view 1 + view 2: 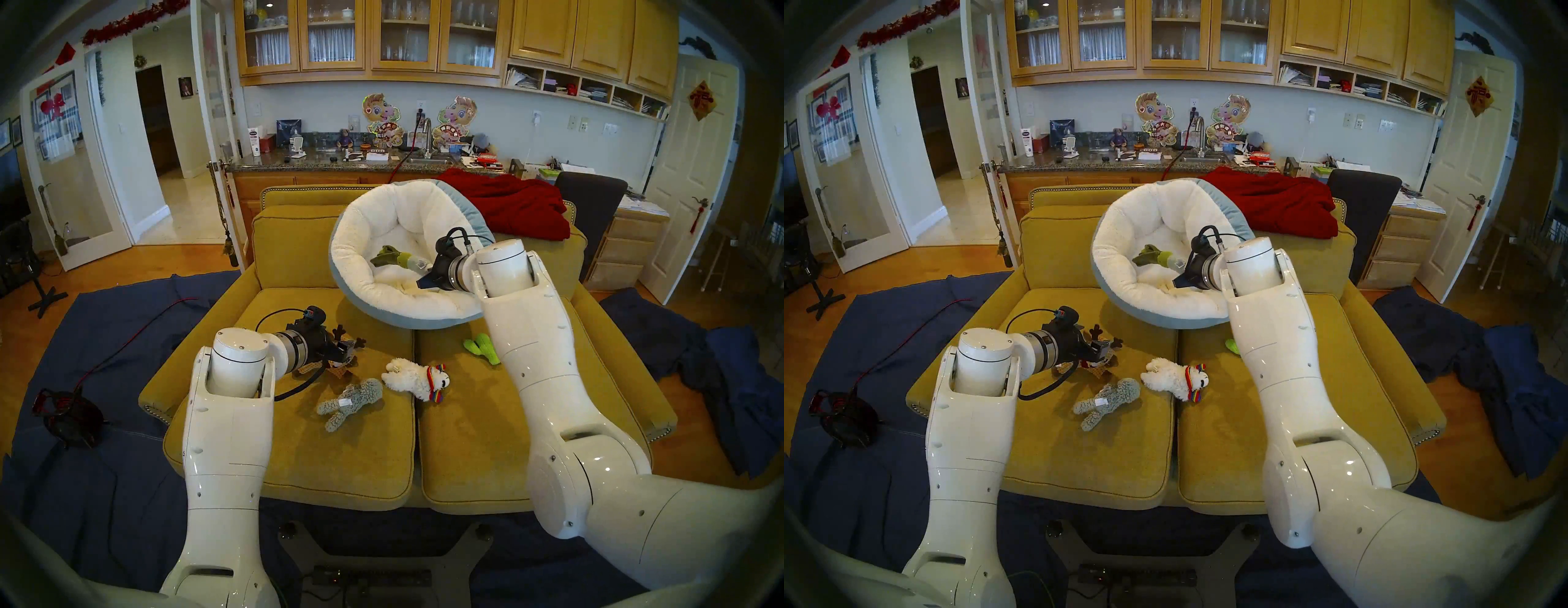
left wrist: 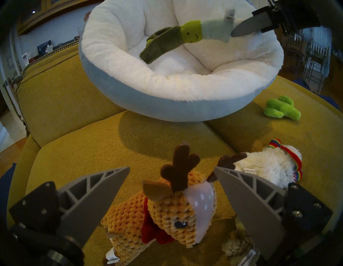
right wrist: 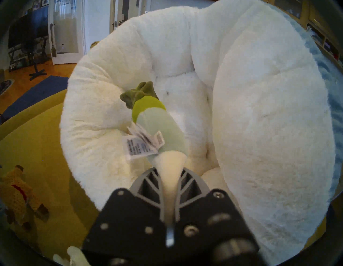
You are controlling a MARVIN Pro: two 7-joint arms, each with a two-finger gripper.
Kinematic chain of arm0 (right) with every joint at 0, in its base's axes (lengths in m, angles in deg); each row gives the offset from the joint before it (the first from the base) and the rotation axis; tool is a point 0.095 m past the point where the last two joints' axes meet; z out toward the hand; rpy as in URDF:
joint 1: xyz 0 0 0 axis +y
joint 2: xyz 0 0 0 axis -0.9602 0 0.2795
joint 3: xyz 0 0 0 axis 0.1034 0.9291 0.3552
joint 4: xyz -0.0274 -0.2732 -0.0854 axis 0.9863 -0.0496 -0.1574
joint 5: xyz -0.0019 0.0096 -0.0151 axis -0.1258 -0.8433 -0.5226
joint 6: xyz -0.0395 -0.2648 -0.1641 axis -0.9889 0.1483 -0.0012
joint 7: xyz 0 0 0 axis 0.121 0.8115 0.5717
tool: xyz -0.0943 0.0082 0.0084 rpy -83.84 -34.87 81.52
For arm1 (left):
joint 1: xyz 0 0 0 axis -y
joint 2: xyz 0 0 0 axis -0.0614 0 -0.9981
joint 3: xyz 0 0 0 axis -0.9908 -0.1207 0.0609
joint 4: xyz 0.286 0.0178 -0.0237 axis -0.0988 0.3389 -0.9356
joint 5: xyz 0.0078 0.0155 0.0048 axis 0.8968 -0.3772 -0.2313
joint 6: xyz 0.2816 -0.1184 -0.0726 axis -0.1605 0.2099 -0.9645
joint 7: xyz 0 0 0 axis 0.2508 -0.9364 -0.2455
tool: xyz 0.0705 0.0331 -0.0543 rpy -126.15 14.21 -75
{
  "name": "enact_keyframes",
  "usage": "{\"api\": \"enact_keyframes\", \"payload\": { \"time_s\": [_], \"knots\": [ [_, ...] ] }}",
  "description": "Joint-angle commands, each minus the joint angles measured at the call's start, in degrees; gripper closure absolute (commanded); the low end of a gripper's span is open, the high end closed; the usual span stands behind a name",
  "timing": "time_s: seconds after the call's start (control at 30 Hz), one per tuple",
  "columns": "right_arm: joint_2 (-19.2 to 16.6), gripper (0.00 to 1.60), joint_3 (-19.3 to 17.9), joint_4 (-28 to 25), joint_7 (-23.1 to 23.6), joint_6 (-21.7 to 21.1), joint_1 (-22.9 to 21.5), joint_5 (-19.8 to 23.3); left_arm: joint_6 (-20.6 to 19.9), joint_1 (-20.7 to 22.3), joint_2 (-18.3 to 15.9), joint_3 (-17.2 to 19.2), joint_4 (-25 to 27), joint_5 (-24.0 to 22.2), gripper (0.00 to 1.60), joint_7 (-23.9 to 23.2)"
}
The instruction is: Put toys into dog bed
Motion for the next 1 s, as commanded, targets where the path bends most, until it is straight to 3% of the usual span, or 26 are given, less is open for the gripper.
{"api": "enact_keyframes", "payload": {
  "time_s": [0.0, 0.07, 0.1, 0.13, 0.2, 0.27, 0.3, 0.37, 0.43, 0.63, 0.97],
  "knots": [
    [3.7, 1.6, -0.1, 2.9, -4.6, 3.8, -5.8, -0.7, 0.3, 1.7, 0.0, -0.1, 1.5, -0.2, 0.0, 0.0],
    [4.0, 1.6, -0.2, 5.1, -5.3, 4.3, -7.2, -0.6, 0.3, 1.7, 0.0, -0.1, 1.5, -0.2, 0.0, 0.0],
    [4.3, 1.49, -0.4, 4.7, -5.9, 4.9, -6.6, -0.7, 0.3, 1.7, 0.0, -0.1, 1.5, -0.2, 0.0, 0.0],
    [4.4, 1.12, -0.4, 6.3, -6.1, 5.1, -7.7, -0.6, 0.3, 1.7, 0.0, -0.1, 1.5, -0.2, 0.0, 0.0],
    [4.6, 0.88, -0.7, 7.6, -6.9, 6.0, -8.5, -0.6, 0.3, 1.8, 0.0, -0.1, 1.5, -0.2, 0.0, 0.0],
    [4.6, 0.77, -1.0, 8.7, -7.5, 6.9, -9.2, -0.6, 0.3, 1.8, 0.0, -0.1, 1.5, -0.2, 0.0, 0.0],
    [4.6, 0.44, -1.3, 8.2, -7.7, 7.2, -8.7, -0.6, 0.3, 1.8, 0.0, -0.1, 1.5, -0.2, 0.0, 0.0],
    [4.5, 0.16, -1.8, 9.2, -8.1, 7.9, -9.5, -0.4, 0.3, 1.8, 0.0, -0.1, 1.5, -0.2, 0.0, 0.0],
    [4.3, 0.04, -2.3, 9.7, -8.3, 8.5, -10.1, -0.2, 0.3, 1.8, 0.0, -0.1, 1.5, -0.2, 0.0, 0.0],
    [3.2, 0.0, -3.5, 8.5, -8.0, 10.5, -10.3, 0.3, 0.2, 1.8, 0.0, -0.1, 1.6, -0.3, 0.0, 0.0],
    [-1.3, 0.0, -5.5, 0.9, -3.3, 10.3, -6.6, 1.7, 0.2, 1.8, 0.0, -0.1, 1.6, -0.3, 0.0, 0.1]
  ]
}}
